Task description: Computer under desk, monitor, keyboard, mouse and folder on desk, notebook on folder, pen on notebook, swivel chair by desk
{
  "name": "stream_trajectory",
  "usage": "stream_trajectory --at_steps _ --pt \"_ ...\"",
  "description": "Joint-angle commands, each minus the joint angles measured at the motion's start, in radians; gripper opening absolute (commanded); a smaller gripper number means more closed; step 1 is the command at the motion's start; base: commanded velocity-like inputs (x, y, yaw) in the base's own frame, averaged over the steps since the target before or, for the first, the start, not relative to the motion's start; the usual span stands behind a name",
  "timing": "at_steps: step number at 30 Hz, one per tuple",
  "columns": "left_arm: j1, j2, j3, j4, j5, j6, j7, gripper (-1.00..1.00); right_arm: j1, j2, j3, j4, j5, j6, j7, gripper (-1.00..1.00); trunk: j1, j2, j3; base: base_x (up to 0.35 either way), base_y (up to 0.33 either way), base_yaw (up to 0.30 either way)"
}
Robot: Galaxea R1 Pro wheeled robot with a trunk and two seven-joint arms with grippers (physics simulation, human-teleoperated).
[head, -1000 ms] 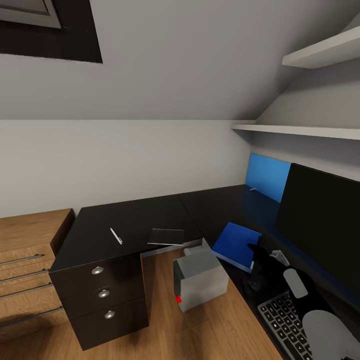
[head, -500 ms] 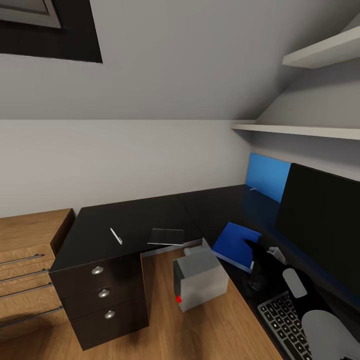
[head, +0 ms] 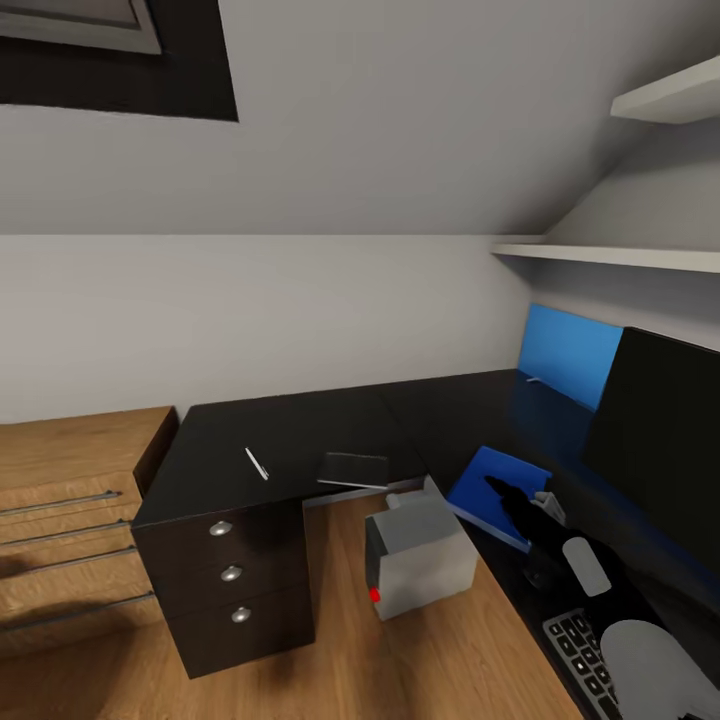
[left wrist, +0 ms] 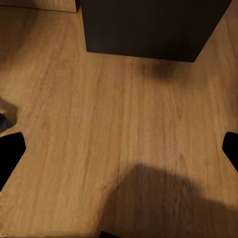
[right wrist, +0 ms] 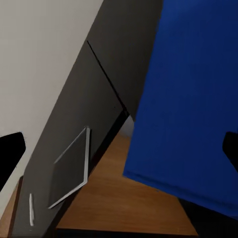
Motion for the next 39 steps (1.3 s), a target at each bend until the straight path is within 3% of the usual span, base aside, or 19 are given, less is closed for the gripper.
stream_trajectory --at_steps 1,18,29,39 --pt "0.0 0.0 0.004 -0.001 0.005 0.0 -0.008 1.0 -0.001 0.0 -0.004 0.0 -0.005 0.008 0.002 1.0 0.0 0.0 -0.002 0.0 0.0 0.23" --pt "0.0 0.0 0.004 -0.001 0.005 0.0 -0.008 1.0 -0.001 0.009 -0.004 0.0 0.002 0.008 0.003 1.0 0.0 0.0 -0.016 0.0 0.0 0.236" --pt "0.0 -0.002 0.002 -0.001 0.004 0.001 -0.008 1.0 -0.001 0.047 -0.004 -0.002 0.103 0.007 0.006 1.0 0.0 0.0 -0.025 0.0 0.0 0.238" --pt "0.0 -0.002 0.002 -0.001 0.004 0.0 -0.008 1.0 -0.001 0.064 -0.004 -0.002 0.127 0.007 0.007 1.0 0.0 0.0 -0.033 0.0 0.0 0.224"
